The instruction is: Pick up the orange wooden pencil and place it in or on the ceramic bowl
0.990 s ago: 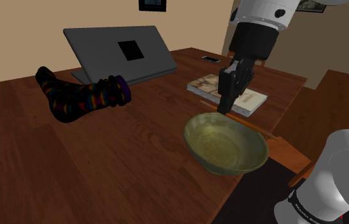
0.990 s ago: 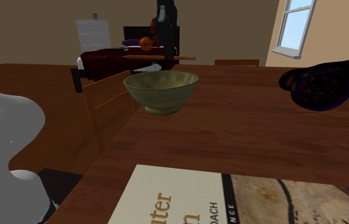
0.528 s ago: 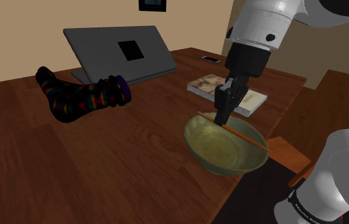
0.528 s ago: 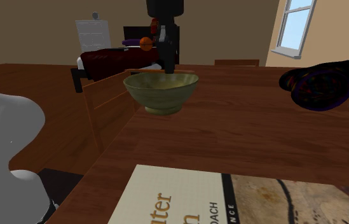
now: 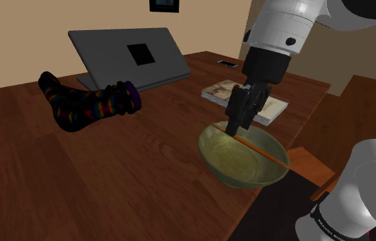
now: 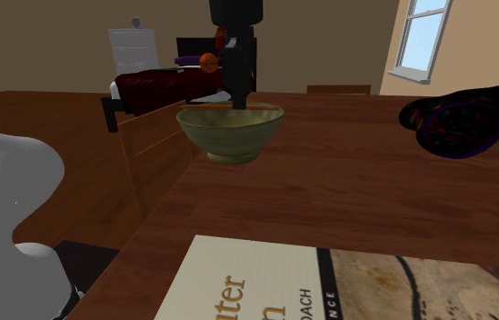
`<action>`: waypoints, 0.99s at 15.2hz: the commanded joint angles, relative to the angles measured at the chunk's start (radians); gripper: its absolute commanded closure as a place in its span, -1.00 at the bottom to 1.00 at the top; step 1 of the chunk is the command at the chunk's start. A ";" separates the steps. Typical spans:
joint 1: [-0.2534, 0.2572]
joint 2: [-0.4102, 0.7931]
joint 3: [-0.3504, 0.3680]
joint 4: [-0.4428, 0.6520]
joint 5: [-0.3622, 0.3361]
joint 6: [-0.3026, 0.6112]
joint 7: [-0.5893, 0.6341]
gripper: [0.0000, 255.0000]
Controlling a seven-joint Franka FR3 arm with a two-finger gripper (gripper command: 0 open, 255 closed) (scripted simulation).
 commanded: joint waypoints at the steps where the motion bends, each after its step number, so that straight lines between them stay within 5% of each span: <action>1: 0.000 0.000 0.000 0.000 0.000 0.000 0.000 -1.00; 4: 0.000 0.000 0.000 0.000 0.000 0.000 0.000 -1.00; 8: -0.009 0.013 -0.035 0.130 -0.025 -0.121 0.008 -1.00; 15: -0.009 0.013 -0.035 0.130 -0.025 -0.121 0.008 -1.00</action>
